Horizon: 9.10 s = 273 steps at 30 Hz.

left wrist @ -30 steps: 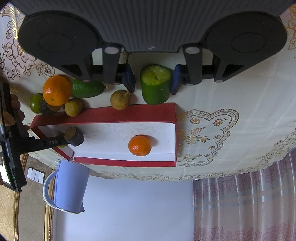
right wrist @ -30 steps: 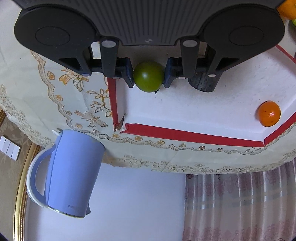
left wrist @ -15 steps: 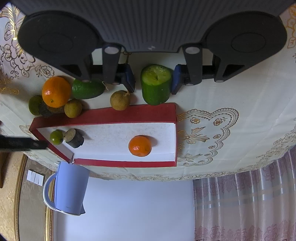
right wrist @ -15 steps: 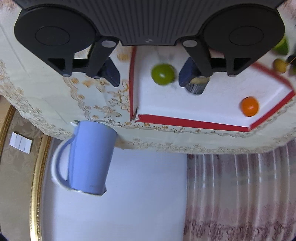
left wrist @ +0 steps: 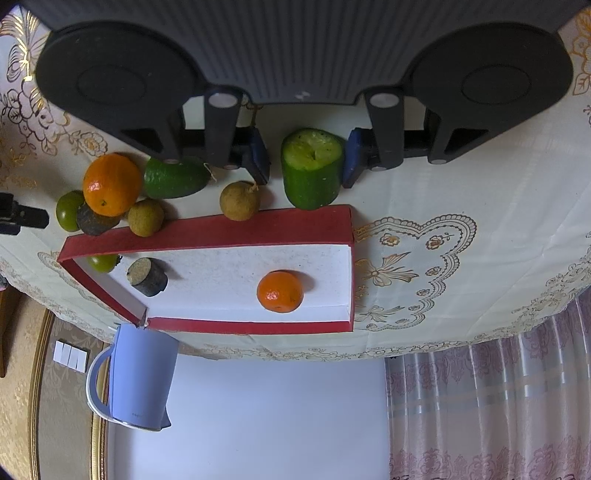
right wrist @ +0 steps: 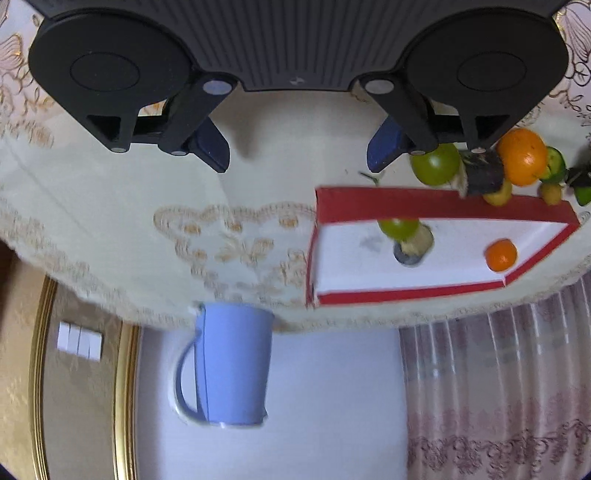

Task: Organize fruits
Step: 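Withdraw the right tool from the tray, then carry the cut lime into the tray and open the left tool, then lower the left tool onto the small brown round fruit and grasp it, then reach the right tool to another green tomato and grasp it, then carry the green tomato into the tray and open the right tool, then withdraw the right tool from the tray, then carry the brown round fruit into the tray and open the left tool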

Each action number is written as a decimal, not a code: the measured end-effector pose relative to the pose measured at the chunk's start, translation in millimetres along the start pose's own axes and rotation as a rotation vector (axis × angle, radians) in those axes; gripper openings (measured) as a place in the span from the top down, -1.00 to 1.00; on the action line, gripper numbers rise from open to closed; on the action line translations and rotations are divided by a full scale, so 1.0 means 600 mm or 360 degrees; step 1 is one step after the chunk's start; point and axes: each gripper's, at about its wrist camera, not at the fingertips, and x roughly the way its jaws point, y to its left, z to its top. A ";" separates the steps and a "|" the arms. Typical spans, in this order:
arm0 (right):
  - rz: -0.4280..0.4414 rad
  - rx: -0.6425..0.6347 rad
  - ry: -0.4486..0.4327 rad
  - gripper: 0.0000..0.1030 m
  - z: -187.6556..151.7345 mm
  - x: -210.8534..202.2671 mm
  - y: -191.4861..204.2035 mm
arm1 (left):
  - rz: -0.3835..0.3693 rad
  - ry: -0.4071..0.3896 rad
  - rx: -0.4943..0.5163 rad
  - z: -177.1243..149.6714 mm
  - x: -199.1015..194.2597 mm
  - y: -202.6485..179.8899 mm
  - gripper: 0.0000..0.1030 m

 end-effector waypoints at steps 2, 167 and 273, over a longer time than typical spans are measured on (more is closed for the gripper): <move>0.0008 0.0030 0.0067 -0.75 0.002 0.012 -0.004 | -0.0001 0.0000 0.0002 0.000 0.000 0.000 0.25; 0.0350 -0.0501 0.0012 -0.10 0.002 0.011 0.094 | 0.0094 -0.0006 -0.0060 0.022 0.024 0.002 0.49; 0.0150 -0.0107 0.0152 -1.00 0.008 0.039 0.043 | 0.0076 -0.0005 -0.0017 0.022 0.026 -0.003 0.33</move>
